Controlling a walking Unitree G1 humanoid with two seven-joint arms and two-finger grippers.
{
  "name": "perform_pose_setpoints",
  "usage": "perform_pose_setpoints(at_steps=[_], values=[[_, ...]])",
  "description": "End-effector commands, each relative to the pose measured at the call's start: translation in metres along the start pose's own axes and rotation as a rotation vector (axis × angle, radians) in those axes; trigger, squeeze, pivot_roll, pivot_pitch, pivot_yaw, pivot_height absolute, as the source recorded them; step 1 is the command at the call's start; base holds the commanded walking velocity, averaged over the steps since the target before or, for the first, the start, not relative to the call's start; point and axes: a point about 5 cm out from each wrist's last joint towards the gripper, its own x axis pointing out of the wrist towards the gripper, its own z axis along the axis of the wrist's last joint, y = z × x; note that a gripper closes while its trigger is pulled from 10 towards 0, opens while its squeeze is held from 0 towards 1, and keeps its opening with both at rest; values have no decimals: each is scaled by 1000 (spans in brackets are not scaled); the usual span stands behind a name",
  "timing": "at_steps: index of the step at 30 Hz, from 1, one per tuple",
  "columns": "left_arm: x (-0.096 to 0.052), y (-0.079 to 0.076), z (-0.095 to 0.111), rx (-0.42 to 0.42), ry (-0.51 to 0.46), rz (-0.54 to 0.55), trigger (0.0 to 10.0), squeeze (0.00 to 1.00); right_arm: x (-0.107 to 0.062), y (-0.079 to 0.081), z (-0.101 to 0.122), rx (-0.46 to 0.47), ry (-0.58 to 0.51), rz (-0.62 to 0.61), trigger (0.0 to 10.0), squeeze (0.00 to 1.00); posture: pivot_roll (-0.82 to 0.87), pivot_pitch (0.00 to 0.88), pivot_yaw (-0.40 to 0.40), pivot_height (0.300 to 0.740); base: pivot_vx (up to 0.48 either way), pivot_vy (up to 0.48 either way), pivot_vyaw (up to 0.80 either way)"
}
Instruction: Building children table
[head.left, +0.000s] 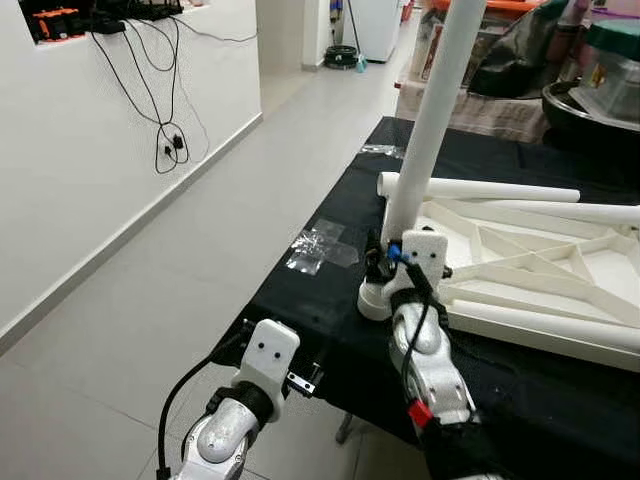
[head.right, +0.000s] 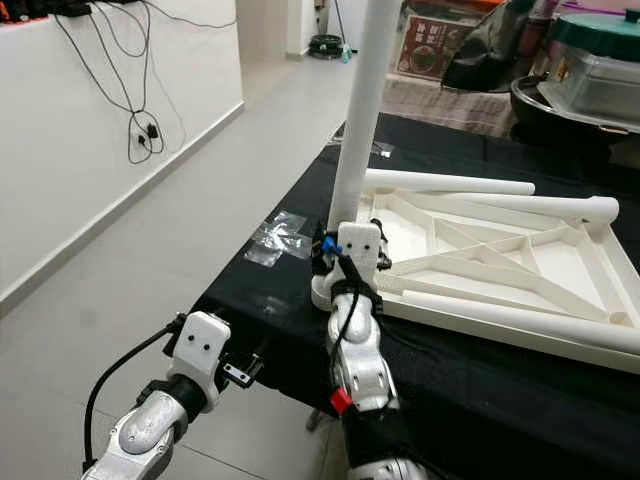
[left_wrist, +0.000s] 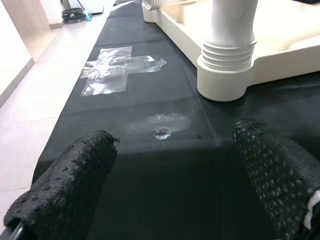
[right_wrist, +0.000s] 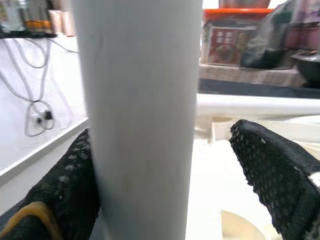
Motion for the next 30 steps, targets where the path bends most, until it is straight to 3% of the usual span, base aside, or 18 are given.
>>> perform_pose_setpoints(at_steps=[1,8,13,16,19,30], values=[[-1,-1,-4,-9,11,-8,10000,0,-6,2,1,20,-11,57,10000,0,51,41,-49,740,0,0,0],[-1,-1,-6,-9,14,-7,10000,0,-24,5,-1,41,-12,161,10000,0,50,28,-51,740,0,0,0],[-1,-1,-6,-9,14,-5,10000,0,-37,-4,-7,14,1,194,10000,0,47,22,-51,740,0,0,0],[-1,0,-6,-2,14,-4,10000,0,-48,-21,-19,-34,52,156,10000,0,43,23,-50,740,0,0,0],[-1,0,-7,2,16,-3,10000,0,-50,-23,-21,-38,61,149,10000,0,43,23,-50,740,0,0,0],[1,5,-6,22,14,21,10000,0,-62,-16,-26,-65,115,165,10000,0,41,30,-43,740,0,0,-738]])
